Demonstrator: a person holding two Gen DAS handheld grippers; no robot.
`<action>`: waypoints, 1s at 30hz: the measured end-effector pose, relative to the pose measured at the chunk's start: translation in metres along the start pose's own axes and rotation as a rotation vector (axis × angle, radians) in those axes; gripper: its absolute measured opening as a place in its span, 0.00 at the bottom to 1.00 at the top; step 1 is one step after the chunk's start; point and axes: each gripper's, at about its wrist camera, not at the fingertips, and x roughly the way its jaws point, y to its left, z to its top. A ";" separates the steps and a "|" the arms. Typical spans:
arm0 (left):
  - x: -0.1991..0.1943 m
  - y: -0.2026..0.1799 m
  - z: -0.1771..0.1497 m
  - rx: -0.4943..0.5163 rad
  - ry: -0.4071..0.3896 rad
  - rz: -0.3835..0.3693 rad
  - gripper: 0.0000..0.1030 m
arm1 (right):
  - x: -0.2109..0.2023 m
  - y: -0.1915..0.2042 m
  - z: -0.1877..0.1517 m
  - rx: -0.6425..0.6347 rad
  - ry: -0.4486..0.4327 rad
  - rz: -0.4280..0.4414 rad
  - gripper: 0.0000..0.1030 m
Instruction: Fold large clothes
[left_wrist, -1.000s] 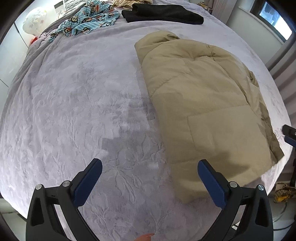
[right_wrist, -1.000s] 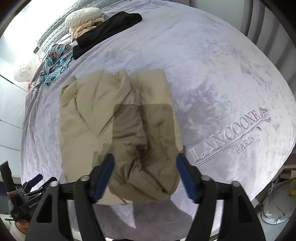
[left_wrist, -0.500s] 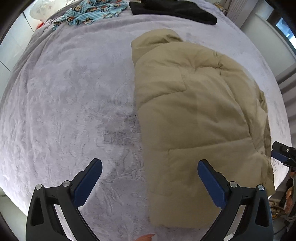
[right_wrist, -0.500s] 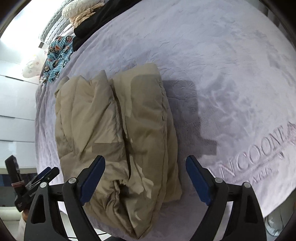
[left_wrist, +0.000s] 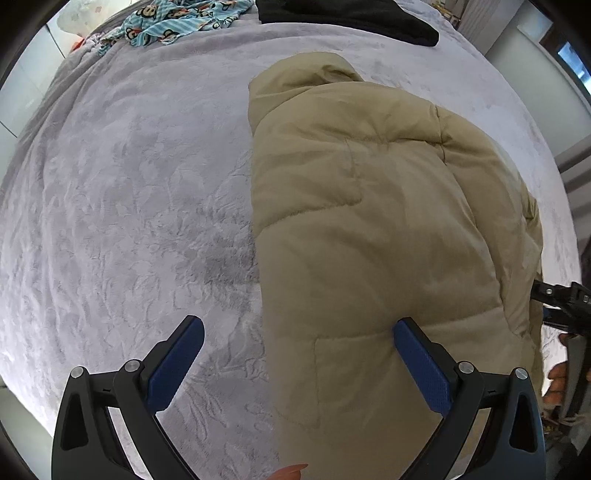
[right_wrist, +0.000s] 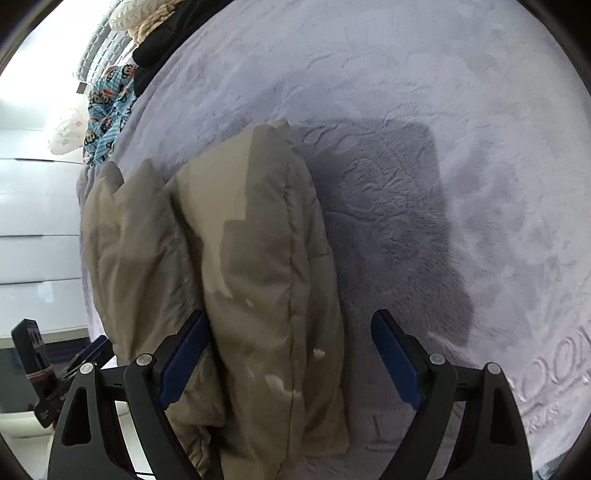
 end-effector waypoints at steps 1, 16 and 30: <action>0.001 0.002 0.002 -0.004 0.002 -0.019 1.00 | 0.005 -0.002 0.002 0.012 0.010 0.026 0.88; 0.055 0.055 0.034 -0.138 0.107 -0.492 1.00 | 0.036 0.000 0.024 0.033 0.102 0.430 1.00; 0.088 0.052 0.057 -0.102 0.133 -0.566 1.00 | 0.046 0.028 0.035 -0.184 0.182 0.306 1.00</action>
